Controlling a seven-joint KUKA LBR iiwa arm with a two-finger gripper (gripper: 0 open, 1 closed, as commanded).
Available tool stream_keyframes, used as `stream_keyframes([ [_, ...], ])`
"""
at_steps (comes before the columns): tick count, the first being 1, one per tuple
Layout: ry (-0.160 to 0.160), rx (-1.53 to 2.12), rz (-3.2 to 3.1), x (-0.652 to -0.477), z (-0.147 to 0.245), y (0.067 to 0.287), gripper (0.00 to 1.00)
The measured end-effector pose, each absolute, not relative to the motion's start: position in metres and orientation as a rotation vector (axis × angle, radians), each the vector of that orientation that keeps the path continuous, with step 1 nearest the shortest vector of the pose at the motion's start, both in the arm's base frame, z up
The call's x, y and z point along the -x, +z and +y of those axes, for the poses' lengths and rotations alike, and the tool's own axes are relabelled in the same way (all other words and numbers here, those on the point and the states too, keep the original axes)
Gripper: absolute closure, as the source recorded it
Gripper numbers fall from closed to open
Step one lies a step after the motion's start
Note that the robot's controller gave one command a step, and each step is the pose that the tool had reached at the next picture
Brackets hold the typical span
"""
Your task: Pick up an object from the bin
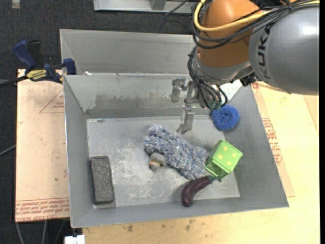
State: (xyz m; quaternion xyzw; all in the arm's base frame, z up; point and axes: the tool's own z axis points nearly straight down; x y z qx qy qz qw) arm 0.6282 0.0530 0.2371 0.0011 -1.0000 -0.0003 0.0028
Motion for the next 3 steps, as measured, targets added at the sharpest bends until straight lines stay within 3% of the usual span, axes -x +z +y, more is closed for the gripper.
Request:
stream_keyframes([
  [1, -0.002, -0.001, -3.144, -0.629, 0.053, 0.242, 0.0],
  [2, -0.001, -0.099, -3.145, -0.599, 0.063, 0.199, 0.0],
  [3, -0.001, -0.083, -3.136, -0.585, 0.08, 0.178, 0.0],
])
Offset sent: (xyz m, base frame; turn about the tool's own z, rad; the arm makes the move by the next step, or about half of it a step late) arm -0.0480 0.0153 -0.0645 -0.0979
